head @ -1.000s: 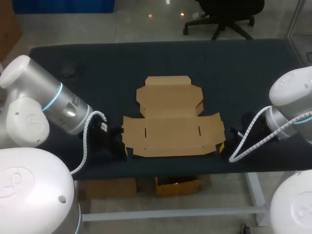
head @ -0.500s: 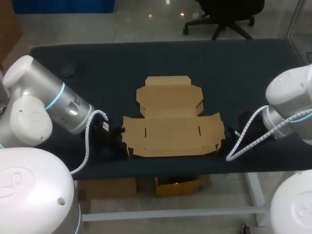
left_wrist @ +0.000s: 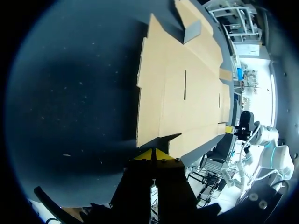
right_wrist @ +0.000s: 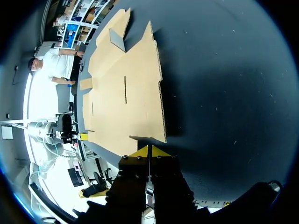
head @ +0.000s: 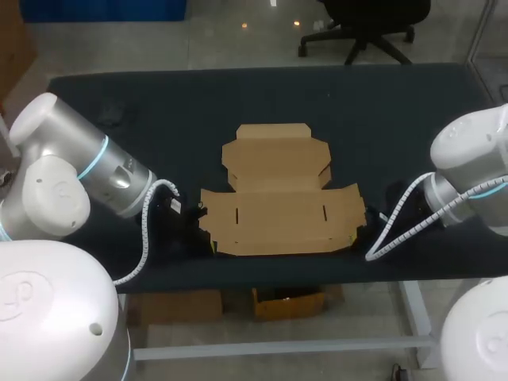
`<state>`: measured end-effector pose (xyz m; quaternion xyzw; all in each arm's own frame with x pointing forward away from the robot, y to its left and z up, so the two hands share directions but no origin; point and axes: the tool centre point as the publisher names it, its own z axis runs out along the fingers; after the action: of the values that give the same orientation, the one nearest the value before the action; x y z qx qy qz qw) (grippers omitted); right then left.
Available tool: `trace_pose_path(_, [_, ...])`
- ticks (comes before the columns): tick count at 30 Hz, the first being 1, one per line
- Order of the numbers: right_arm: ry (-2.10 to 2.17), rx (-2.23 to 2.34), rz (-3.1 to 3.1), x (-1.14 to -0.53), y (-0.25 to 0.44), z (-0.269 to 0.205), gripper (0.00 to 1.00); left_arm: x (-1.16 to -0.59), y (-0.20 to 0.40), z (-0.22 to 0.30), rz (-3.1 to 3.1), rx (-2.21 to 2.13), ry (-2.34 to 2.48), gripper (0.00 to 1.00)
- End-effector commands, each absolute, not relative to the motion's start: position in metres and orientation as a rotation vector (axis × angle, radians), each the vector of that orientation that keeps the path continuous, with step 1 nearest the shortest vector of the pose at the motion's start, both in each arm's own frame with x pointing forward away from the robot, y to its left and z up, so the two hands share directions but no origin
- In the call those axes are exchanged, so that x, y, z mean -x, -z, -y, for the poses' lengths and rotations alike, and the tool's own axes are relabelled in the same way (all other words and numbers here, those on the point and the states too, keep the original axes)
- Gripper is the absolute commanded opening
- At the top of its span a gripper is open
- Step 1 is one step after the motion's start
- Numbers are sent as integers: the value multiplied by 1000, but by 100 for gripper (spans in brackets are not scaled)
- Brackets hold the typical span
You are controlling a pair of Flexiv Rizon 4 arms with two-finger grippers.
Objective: Assemble the packaging by folding the flat box into shape, placing the metal phone stand inside, and closing the box properly
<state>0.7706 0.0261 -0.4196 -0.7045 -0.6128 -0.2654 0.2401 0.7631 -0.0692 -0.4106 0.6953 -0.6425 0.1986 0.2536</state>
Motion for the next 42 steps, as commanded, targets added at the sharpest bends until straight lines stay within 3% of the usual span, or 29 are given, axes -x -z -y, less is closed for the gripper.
trace_pose_path(1, [734, 1918, 1672, -771, 419, -24, 0, -761, 410, 70, 1747, -1887, -548, 0])
trace_pose_path(42, [752, 1902, 1665, -771, 411, -35, 0, -758, 404, 83, 1772, -1848, -606, 0])
